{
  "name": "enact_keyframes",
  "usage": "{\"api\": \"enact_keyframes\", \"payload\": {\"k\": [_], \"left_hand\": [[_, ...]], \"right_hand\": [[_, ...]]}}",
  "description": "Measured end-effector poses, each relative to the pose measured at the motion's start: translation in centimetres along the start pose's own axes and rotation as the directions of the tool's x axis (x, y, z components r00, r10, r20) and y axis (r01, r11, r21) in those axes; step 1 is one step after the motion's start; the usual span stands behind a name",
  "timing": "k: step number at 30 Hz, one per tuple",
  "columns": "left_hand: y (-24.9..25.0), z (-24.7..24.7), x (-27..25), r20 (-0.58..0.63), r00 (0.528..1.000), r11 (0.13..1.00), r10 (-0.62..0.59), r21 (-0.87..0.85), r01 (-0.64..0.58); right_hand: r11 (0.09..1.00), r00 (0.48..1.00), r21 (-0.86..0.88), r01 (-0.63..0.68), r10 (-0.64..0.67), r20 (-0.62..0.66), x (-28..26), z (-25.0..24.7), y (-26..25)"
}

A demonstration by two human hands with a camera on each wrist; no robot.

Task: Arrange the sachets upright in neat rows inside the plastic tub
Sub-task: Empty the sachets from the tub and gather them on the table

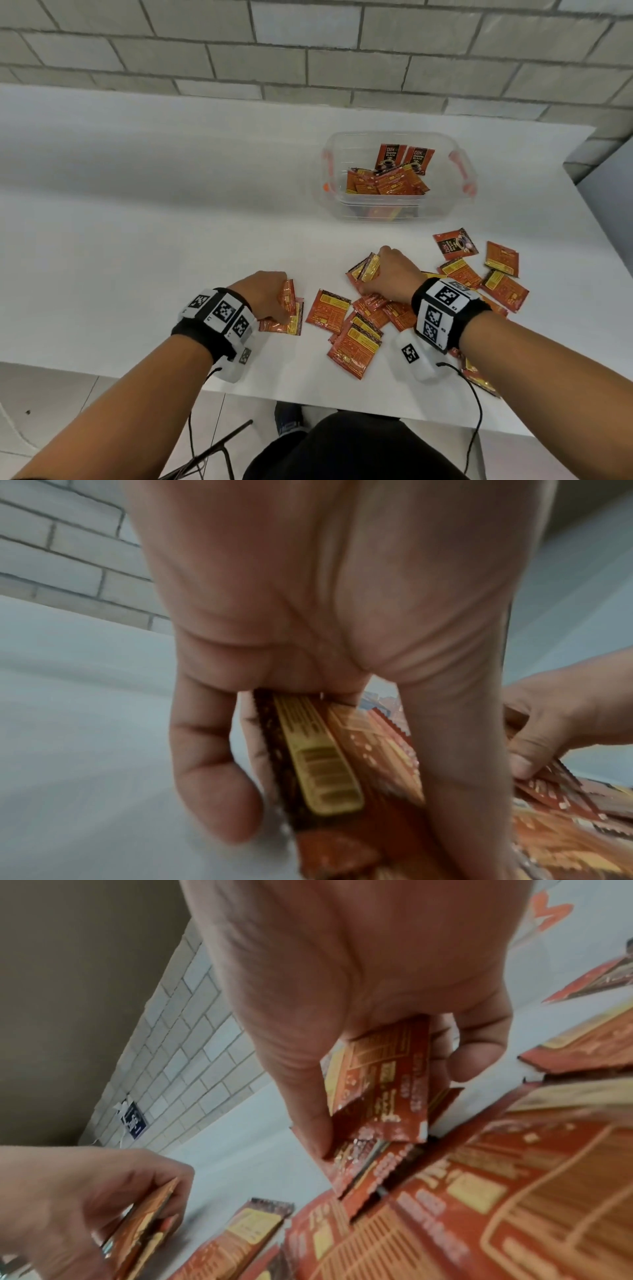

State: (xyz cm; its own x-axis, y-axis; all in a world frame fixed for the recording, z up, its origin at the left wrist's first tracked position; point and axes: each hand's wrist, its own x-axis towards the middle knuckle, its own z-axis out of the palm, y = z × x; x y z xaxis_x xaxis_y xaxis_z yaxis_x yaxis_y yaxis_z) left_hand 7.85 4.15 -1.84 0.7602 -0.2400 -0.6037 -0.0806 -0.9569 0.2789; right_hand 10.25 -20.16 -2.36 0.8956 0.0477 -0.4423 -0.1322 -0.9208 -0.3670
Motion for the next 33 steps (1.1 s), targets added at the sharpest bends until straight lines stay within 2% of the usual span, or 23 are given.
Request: {"api": "enact_keyframes", "payload": {"k": [3,7,10,13,15,17,21,24,26,30,33], "left_hand": [[-0.6,-0.6,-0.1,-0.011,1.000,0.992,0.007,-0.129,-0.008],[-0.4,-1.2,-0.1,-0.069,0.997,0.921,0.046,-0.384,-0.069],[1.5,-0.4,0.1,-0.027,0.989,0.875,0.143,-0.463,-0.139],[3.7,1.0,0.9,0.036,0.970,0.932,0.240,-0.289,-0.220],[4.6,1.4,1.5,-0.007,0.962,0.955,0.274,-0.116,-0.273],[5.1,1.5,1.9,-0.044,0.964,0.965,0.262,-0.015,-0.263],[5.0,1.6,2.5,-0.059,0.976,0.977,0.209,0.056,-0.206],[4.7,1.6,2.8,-0.112,0.974,0.980,0.199,0.037,-0.196],[4.4,1.3,2.8,-0.132,0.973,0.980,0.191,-0.037,-0.197],[3.8,0.5,2.1,-0.100,0.983,0.907,0.151,-0.381,-0.178],[4.4,0.6,1.2,-0.011,0.970,0.840,0.242,-0.498,-0.215]], "right_hand": [[0.994,1.000,0.107,-0.023,0.022,0.009,-0.1,-1.0,0.3],[0.959,0.997,0.281,-0.021,0.040,-0.064,-0.3,-2.8,1.1],[0.960,0.999,0.275,-0.044,0.045,0.003,-0.6,-2.9,1.6],[0.995,0.994,0.059,-0.080,0.075,0.081,-1.1,-1.8,1.4],[0.996,0.992,-0.039,-0.081,0.084,0.099,-1.2,-1.1,1.0],[0.993,0.994,-0.104,-0.053,0.062,0.087,-1.1,-0.5,0.6],[0.981,0.999,-0.193,-0.016,0.026,0.048,-0.9,0.1,0.1],[0.984,0.999,-0.175,-0.020,0.026,0.034,-0.9,0.0,-0.2],[0.995,1.000,-0.100,-0.011,0.013,0.025,-0.9,-0.4,-0.1],[0.987,0.999,0.161,0.009,-0.001,-0.045,-1.4,-2.1,0.9],[0.966,0.999,0.259,0.014,-0.001,-0.053,-2.3,-3.5,2.3]]}}
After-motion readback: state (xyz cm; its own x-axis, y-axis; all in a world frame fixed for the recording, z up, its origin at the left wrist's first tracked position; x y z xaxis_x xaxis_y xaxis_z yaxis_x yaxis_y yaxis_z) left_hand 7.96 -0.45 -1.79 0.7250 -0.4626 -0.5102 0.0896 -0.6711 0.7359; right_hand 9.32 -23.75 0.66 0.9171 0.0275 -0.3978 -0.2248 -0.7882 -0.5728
